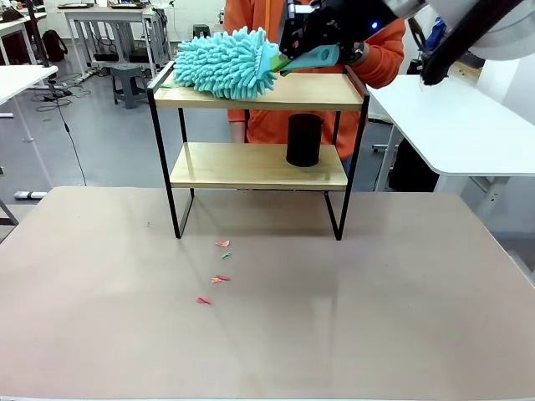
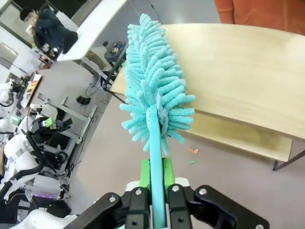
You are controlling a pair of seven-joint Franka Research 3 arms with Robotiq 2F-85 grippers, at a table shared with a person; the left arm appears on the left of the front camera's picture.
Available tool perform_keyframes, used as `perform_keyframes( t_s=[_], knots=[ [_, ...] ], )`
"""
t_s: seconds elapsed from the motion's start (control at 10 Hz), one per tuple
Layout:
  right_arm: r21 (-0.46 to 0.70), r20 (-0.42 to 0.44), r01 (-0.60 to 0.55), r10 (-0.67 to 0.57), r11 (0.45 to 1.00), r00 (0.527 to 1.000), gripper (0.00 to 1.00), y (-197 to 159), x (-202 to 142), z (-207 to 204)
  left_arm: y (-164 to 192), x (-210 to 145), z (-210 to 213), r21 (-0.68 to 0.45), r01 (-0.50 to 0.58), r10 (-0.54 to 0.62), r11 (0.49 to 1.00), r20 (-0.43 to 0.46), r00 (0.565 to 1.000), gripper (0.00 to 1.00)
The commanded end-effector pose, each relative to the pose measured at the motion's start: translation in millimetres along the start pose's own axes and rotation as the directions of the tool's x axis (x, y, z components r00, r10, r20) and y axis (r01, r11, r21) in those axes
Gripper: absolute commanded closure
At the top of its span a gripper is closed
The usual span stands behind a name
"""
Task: Clean the shelf.
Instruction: Clean the remaining tier of the Shelf with the Duster once objects are removed.
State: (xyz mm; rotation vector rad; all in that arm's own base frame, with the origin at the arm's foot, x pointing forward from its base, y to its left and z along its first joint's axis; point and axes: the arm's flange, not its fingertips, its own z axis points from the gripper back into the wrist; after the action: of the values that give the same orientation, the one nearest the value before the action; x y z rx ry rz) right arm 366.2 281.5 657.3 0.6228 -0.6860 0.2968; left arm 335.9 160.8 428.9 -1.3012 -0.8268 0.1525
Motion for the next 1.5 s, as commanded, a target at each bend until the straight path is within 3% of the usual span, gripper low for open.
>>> perform_keyframes(
  t_s=[0.0,0.2,0.3,0.6,0.8,1.2,1.3,1.4],
  knots=[
    [0.018,-0.039,-0.031,0.031,0.999,0.999,0.87,3,-4,4,-1,-3,0,-0.015,0.020,-0.020,1.000,0.000,1.000,0.00],
    [0.050,-0.068,-0.118,0.121,0.992,0.990,0.87,-1,-9,28,-1,-3,0,-0.015,0.020,-0.020,1.000,0.000,1.000,0.00],
    [0.135,-0.162,-0.167,0.188,0.977,0.969,0.87,-8,-14,53,-1,-3,0,-0.015,0.020,-0.020,1.000,0.000,1.000,0.00],
    [0.249,-0.281,-0.181,0.249,0.952,0.927,0.87,-42,-39,141,-1,-3,0,-0.015,0.020,-0.020,1.000,0.000,1.000,0.00],
    [0.279,-0.271,-0.098,0.176,0.955,0.946,0.87,-67,-53,173,-1,-3,0,-0.015,0.020,-0.020,1.000,0.000,1.000,0.00],
    [0.306,-0.272,0.030,0.058,0.952,0.960,0.87,-94,-55,175,-1,-3,0,-0.015,0.020,-0.020,1.000,0.000,1.000,0.00],
    [0.277,-0.236,0.086,-0.019,0.957,0.972,0.87,-113,-51,187,-1,-3,0,-0.015,0.020,-0.020,1.000,0.000,1.000,0.00],
    [0.337,-0.136,0.215,-0.179,0.917,0.974,0.87,-152,-49,223,-1,-3,0,-0.015,0.020,-0.020,1.000,0.000,1.000,0.00]
  ],
)
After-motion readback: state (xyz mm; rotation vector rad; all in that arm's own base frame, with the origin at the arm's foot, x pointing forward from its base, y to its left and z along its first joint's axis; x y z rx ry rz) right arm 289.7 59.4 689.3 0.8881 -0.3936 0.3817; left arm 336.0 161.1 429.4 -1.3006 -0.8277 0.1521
